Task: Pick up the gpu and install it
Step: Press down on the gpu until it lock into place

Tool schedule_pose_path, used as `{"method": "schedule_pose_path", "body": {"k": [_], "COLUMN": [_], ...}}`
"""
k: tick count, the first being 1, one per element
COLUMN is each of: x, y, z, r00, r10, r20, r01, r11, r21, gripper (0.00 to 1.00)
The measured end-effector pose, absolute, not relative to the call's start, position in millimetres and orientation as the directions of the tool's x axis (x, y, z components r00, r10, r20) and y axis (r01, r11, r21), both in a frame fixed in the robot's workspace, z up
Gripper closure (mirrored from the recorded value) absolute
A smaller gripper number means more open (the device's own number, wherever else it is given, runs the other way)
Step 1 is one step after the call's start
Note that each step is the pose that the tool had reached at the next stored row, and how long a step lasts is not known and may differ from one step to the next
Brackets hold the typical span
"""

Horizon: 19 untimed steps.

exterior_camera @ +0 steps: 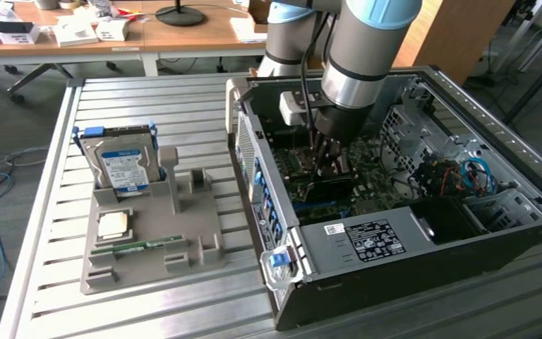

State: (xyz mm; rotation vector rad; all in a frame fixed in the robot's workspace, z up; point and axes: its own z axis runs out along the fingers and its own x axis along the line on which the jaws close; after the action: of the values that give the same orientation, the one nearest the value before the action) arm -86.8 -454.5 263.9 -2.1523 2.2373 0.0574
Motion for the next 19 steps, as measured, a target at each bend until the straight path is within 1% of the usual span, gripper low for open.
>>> {"method": "schedule_pose_path", "body": {"k": [12, 19], "x": [-89.1, -89.1], "y": [-454.6, -454.6], "z": [263.4, 270.9], "r00": [-0.039, -0.039], "r10": [-0.998, -0.998], "r20": [-0.054, -0.054], "r01": [-0.999, -0.999], "r11": [0.039, 0.039], "r21": [-0.001, -0.001], "gripper": [0.89, 0.89]}}
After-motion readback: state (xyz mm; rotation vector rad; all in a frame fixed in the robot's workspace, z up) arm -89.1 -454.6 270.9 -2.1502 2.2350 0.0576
